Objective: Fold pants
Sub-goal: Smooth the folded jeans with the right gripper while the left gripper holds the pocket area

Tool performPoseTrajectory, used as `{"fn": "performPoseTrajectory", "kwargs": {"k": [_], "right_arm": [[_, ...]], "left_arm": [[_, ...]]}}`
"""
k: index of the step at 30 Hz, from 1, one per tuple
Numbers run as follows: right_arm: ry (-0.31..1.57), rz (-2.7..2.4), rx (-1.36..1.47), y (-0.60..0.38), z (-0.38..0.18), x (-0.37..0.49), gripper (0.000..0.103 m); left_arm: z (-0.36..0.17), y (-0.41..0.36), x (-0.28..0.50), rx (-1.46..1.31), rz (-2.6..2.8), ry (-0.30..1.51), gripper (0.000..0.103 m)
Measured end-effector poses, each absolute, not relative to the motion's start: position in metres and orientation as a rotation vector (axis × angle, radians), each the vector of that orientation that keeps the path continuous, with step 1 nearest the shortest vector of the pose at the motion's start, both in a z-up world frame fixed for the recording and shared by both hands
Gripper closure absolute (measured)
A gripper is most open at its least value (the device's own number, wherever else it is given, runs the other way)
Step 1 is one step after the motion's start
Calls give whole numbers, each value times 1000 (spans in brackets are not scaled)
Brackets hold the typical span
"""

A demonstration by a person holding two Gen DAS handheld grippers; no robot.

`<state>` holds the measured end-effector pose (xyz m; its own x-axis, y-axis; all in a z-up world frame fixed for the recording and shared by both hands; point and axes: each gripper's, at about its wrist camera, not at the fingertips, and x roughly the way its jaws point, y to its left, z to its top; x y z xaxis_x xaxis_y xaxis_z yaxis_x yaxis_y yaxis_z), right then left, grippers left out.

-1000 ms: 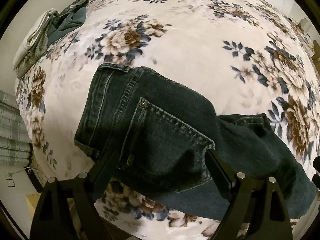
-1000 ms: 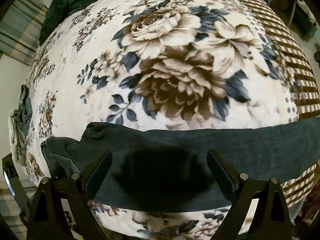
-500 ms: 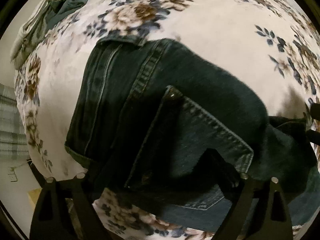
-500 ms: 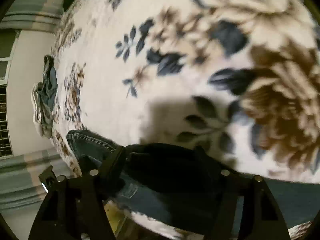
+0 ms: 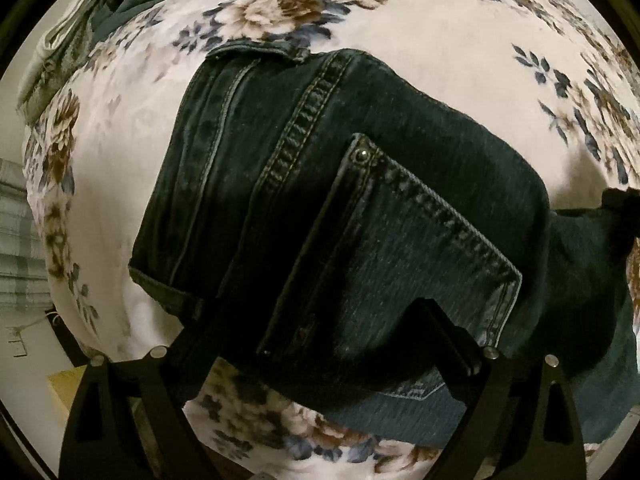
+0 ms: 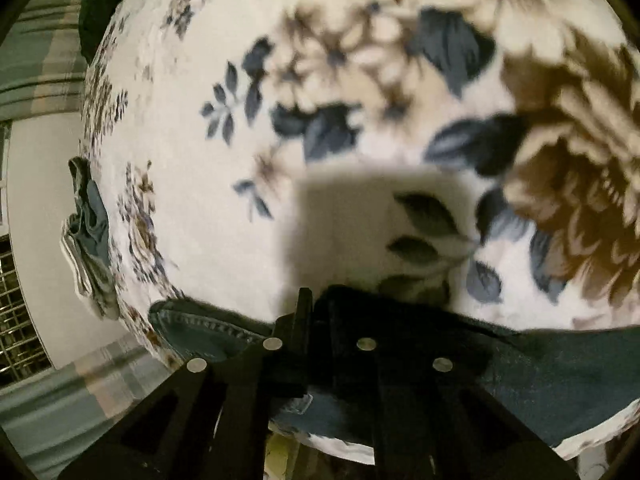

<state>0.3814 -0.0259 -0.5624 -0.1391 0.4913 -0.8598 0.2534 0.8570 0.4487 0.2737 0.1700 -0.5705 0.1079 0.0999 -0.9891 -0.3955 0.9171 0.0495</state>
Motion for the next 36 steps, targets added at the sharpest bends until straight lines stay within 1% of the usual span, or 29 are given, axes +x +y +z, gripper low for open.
{"fn": "performPoseTrajectory", "kwargs": {"k": [4,6,7,9,10,11,13,16,18,19,20,22,23,24,25,28,30,31,32,34,35,36], "right_arm": [[1768,192,587,-31,-581,391,95],[1812,178,672,-44,-597,394,95],[1806,169,710,-50,-599,394,89],[1736,141,708,-64,-585,396,72],[1713,140,705,-67,-579,397,57],[1696,160,718,-70,-572,397,50],[1730,221,667,-63,-566,397,50],[1830,304,480,-36,-567,388,50],[1891,359,316,-11,-578,380,52],[1879,340,243,-3,-583,380,58],[1859,332,209,1,-587,379,67],[1817,331,233,6,-587,384,84],[1792,312,240,6,-580,386,98],[1753,289,224,3,-573,386,99],[1704,273,229,-3,-562,387,102],[1683,253,407,-34,-554,390,101],[1727,259,530,-45,-564,395,83],[1768,257,556,-45,-572,398,59],[1797,276,575,-42,-581,402,52],[1864,304,544,-25,-598,405,52],[1910,296,490,-15,-608,407,54],[1912,292,455,-7,-613,408,62]], "left_arm": [[-569,176,269,-248,365,1426,8],[-568,178,267,-252,366,1429,8],[-567,181,265,-256,368,1429,8],[-563,186,265,-261,370,1429,8],[-562,188,262,-269,370,1430,8],[-561,193,261,-274,369,1428,8],[-556,194,261,-282,367,1428,8],[-547,193,263,-280,354,1422,8],[-541,194,263,-262,342,1418,8],[-540,193,263,-248,335,1418,8],[-539,192,264,-238,331,1418,8],[-538,195,264,-223,327,1419,8],[-536,197,264,-221,328,1416,8],[-535,199,265,-219,332,1412,8],[-534,203,265,-218,339,1411,8],[-527,209,272,-230,356,1404,8],[-525,217,278,-231,366,1399,8],[-524,221,280,-230,375,1395,8],[-523,225,282,-232,379,1392,8],[-521,234,289,-230,385,1388,8],[-521,236,294,-223,387,1387,8],[-521,239,297,-216,387,1388,8]]}}
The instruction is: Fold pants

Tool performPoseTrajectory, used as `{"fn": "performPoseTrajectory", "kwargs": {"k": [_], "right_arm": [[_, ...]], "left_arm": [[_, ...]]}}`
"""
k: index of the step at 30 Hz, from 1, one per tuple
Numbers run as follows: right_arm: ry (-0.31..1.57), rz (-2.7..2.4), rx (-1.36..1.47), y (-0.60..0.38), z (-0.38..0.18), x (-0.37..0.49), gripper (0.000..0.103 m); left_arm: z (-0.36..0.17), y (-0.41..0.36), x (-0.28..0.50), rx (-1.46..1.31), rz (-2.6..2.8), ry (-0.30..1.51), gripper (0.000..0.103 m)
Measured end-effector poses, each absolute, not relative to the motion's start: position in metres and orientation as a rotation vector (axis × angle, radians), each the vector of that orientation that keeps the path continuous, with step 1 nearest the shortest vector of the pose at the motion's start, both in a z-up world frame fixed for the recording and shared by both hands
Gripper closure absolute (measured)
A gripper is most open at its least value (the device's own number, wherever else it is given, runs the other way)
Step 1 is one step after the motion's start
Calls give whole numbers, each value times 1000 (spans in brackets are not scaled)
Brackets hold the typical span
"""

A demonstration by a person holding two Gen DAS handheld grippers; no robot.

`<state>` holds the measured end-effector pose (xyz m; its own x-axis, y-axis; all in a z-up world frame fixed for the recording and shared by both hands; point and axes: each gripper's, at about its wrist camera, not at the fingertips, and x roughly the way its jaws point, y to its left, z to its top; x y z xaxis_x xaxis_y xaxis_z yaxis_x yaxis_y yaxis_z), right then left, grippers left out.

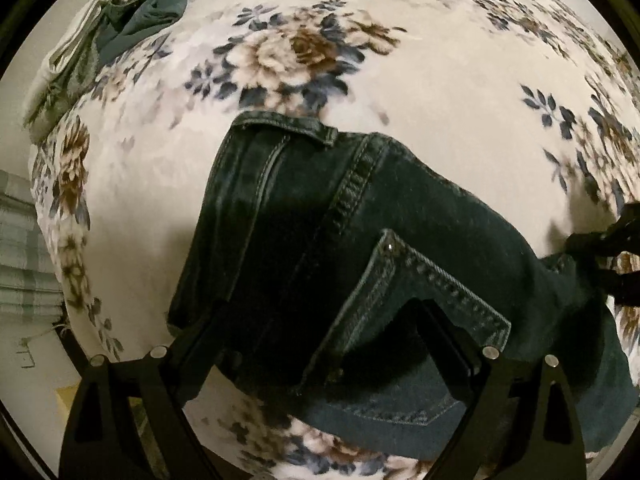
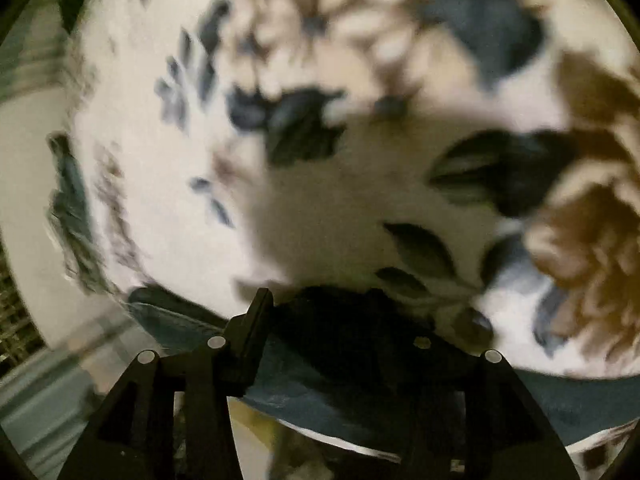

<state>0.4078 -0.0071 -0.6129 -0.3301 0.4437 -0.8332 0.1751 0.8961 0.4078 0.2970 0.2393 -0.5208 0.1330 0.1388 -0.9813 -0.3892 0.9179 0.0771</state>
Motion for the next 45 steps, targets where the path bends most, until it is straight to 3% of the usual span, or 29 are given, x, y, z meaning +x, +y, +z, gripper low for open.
{"fn": "performPoseTrajectory", "kwargs": {"k": [1,2,9,15,16,18,19,21,29,34,45], "right_arm": [[1905,280,423,-4,-613,409,88],[1905,290,392,-1,-610,409,92],[1734,223,575,-38,-568,379,95],[1776,172,868,-53,-617,389,95],[1746,154,876,-60,-613,393,93],[1691,166,838,-68,-595,396,73],[1659,168,821,-75,-582,395,53],[1628,180,799,-86,-563,389,51],[1572,152,817,-191,-525,270,19],[1440,-62,939,-304,-535,177,17],[926,-525,1328,-576,-560,36,17]], "left_arm": [[-522,242,298,-211,385,1392,8],[-524,239,299,-208,385,1395,8],[-538,250,285,-230,386,1417,8],[-542,249,279,-217,377,1425,8],[-540,246,280,-214,375,1423,8],[-536,243,279,-204,364,1426,8],[-535,224,282,-213,357,1430,8],[-529,216,277,-235,337,1438,8],[-527,155,237,-217,221,1512,8],[-531,100,232,-207,165,1519,8],[-556,-31,271,-93,77,1503,8]]}}
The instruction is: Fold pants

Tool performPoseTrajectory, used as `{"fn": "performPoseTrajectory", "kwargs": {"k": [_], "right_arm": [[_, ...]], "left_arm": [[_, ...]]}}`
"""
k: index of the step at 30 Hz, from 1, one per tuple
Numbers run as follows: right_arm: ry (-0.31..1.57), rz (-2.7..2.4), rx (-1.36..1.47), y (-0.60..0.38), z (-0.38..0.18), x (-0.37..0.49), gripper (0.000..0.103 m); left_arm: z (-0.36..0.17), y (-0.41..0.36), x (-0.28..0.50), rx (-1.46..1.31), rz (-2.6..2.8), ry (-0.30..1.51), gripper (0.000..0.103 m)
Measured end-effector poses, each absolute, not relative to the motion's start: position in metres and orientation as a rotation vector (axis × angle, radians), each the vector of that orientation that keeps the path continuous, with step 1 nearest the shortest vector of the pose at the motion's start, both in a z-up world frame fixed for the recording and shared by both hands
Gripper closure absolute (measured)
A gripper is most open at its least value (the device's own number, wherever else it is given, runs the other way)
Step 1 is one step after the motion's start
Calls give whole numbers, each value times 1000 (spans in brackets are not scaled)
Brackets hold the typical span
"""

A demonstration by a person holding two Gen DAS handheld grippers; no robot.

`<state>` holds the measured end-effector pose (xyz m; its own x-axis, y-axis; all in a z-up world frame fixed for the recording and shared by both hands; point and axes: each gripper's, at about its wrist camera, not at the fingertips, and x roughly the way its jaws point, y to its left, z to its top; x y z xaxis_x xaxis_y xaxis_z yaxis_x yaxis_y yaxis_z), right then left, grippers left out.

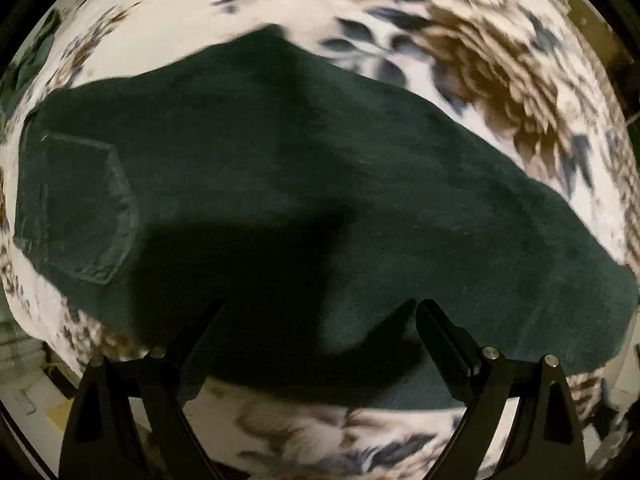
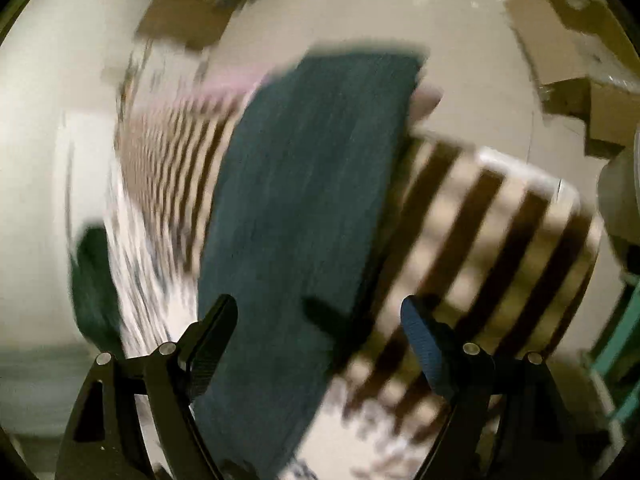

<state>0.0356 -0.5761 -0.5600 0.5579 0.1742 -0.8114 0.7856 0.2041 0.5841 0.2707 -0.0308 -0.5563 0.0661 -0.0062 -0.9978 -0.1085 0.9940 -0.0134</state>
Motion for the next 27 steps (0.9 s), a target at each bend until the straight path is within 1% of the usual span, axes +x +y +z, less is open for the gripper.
{"fn": "performPoseTrajectory", "kwargs": {"k": [2,3,4,10,12,14,15,16,17,20,23,26,27], "right_arm": [[878,-534,1359,-602,-571,30,18],[865,-528,1368,-613,-579,30,18],[862,-528,1380,-620,-586,31,18],[746,-449,1443,-652,-609,43,18],[712,-419,1470,-657,-616,50,23],[705,-412,1478,-660,-623,57,39],[712,-416,1484,-662,-628,59,44],[717,-425,1486,-663,-631,59,56],[723,-433,1488,-664,-634,57,66],[714,-442,1473,-666,-629,50,82],[695,-446,1450,-665,-617,47,87],[678,-436,1431,-663,-603,41,87],[690,-438,1428,-663,-604,43,85]], "left_arm": [[-569,-52,275,-73,92,1525,8],[-574,-53,277,-78,107,1527,6],[-576,-53,278,-84,121,1529,0],[-584,-59,286,-130,142,1533,0],[-585,-52,278,-133,142,1530,0],[-585,-52,280,-133,146,1533,0],[-585,-53,281,-134,148,1535,0],[-585,-41,280,-135,150,1536,0],[-585,-34,281,-134,150,1537,0],[-590,-32,278,-143,152,1530,0],[-595,-28,280,-142,148,1527,0],[-597,-27,279,-146,142,1528,0],[-595,-27,278,-149,140,1528,0]]}}
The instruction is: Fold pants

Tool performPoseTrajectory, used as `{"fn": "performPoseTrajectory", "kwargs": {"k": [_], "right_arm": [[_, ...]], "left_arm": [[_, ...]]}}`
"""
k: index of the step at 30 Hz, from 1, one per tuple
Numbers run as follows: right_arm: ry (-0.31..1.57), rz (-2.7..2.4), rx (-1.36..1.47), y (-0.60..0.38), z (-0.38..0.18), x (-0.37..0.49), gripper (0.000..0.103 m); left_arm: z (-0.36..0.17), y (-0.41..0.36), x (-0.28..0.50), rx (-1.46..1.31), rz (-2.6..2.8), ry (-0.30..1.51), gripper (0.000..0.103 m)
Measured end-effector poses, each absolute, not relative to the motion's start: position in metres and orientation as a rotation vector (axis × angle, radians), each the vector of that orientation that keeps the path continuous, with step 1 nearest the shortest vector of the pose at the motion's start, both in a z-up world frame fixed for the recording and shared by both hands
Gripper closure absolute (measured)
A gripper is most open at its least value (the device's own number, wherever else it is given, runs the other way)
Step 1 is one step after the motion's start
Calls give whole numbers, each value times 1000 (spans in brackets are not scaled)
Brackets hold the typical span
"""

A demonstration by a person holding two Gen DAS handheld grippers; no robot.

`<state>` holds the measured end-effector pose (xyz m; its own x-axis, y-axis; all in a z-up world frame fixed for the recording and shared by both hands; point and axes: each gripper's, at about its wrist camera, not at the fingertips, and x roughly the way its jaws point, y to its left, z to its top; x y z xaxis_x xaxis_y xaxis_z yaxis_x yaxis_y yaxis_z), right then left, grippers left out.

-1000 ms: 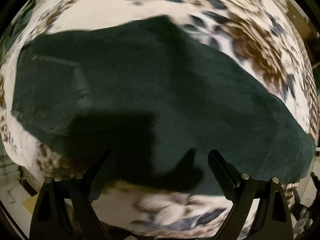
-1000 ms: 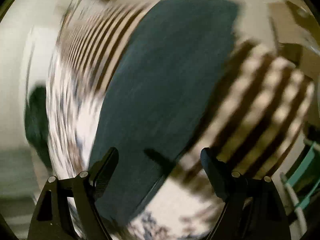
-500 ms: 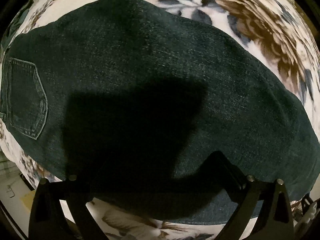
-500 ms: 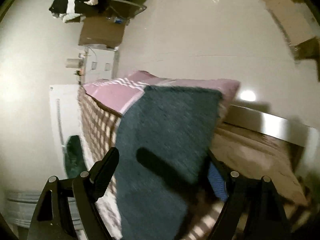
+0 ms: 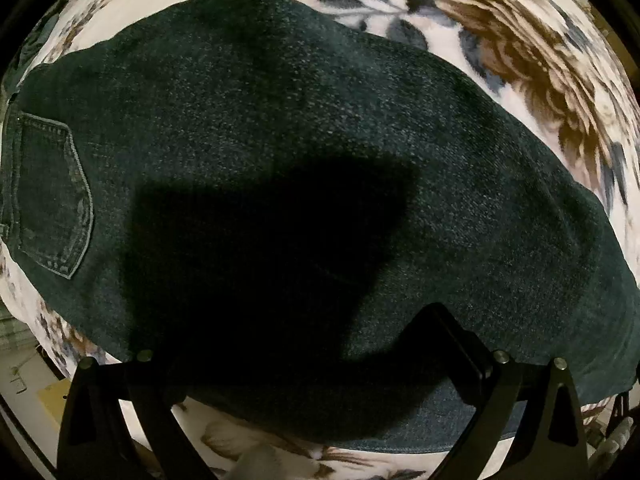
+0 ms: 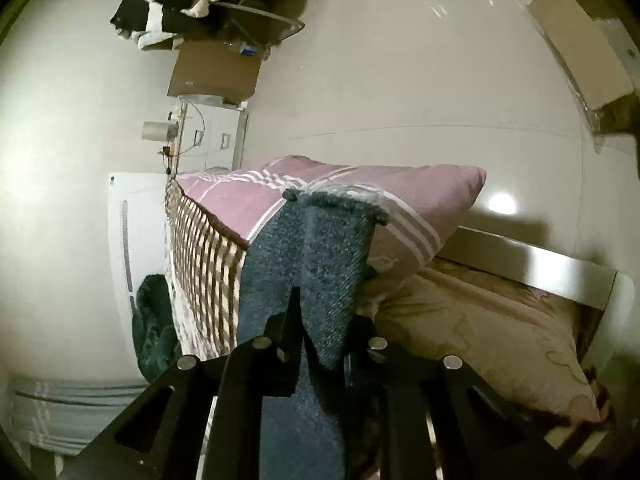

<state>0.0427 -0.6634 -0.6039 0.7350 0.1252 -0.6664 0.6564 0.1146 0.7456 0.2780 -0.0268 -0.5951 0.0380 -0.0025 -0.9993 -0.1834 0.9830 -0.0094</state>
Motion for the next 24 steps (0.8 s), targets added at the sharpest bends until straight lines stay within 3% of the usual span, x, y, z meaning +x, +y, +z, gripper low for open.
{"fn": "performPoseTrajectory", "kwargs": {"k": [2,5,10,24], "right_arm": [[711,-440,1498,-668,-621,45,67],[693,-435,1591,-673,-642,48,67],[656,-501,1466,-668,-615,45,87],[559,-451,1267,-630,-509,21,92]], "left_arm": [[-596,-24,278,-151,136,1530,0],[-598,-15,280,-152,131,1537,0],[-597,-7,286,-154,133,1536,0],[-592,-1,283,-191,138,1543,0]]}}
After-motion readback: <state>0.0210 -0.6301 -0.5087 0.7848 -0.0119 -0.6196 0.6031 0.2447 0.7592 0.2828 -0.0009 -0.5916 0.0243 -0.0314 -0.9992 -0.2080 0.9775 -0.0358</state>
